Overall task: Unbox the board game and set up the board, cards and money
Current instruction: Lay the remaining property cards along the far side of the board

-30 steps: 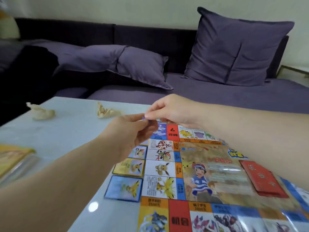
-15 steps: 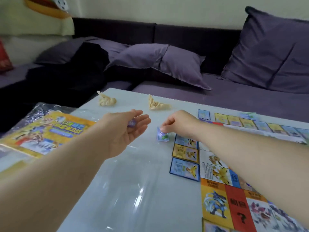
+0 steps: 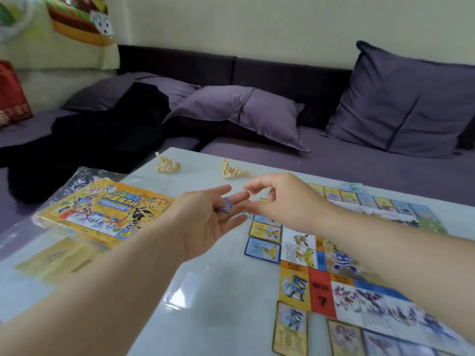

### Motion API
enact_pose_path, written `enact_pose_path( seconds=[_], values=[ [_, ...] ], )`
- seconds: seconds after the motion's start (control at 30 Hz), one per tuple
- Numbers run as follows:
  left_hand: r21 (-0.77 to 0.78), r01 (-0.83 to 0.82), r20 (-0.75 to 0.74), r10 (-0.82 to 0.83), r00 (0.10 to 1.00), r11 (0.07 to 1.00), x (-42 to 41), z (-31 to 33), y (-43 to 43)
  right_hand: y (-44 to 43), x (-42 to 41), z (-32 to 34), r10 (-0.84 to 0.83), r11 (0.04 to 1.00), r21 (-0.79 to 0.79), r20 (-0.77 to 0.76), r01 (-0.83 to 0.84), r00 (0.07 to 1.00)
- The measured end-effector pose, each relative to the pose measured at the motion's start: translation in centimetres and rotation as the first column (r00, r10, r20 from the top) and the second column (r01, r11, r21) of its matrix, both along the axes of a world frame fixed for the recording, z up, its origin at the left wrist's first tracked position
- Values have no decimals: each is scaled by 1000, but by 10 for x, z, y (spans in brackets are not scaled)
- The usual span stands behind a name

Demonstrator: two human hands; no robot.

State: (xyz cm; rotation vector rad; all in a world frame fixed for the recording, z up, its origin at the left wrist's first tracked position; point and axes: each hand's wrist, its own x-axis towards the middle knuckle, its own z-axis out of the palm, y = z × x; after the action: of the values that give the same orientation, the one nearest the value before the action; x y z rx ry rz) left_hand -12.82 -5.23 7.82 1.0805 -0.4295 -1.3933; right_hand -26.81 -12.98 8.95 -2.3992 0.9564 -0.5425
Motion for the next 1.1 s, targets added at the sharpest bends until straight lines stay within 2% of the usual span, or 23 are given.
enact_pose_path(
  seconds=[0.13,0.27,0.43,0.7,0.97,1.1],
  values=[
    [3,149,-9,-149,989,989,-40,19,34,53,-45,22,9,987,-162,-80,-22,997],
    [0,357,108,-355,929,934,-90,39,67,98,-90,39,-27,969,-245,-74,8,997],
    [-7,459,132,-454,881,889,-155,61,99,141,-153,56,-134,949,-287,-1,128,991],
    [8,591,170,-584,794,807,-245,80,130,189,-252,76,-242,879,-441,-84,182,967],
    [-2,549,362,-512,779,836,-336,71,127,208,-344,77,-367,871,-324,69,368,928],
    [20,588,459,-530,713,808,-378,60,118,209,-389,63,-458,874,-108,147,475,877]
  ],
)
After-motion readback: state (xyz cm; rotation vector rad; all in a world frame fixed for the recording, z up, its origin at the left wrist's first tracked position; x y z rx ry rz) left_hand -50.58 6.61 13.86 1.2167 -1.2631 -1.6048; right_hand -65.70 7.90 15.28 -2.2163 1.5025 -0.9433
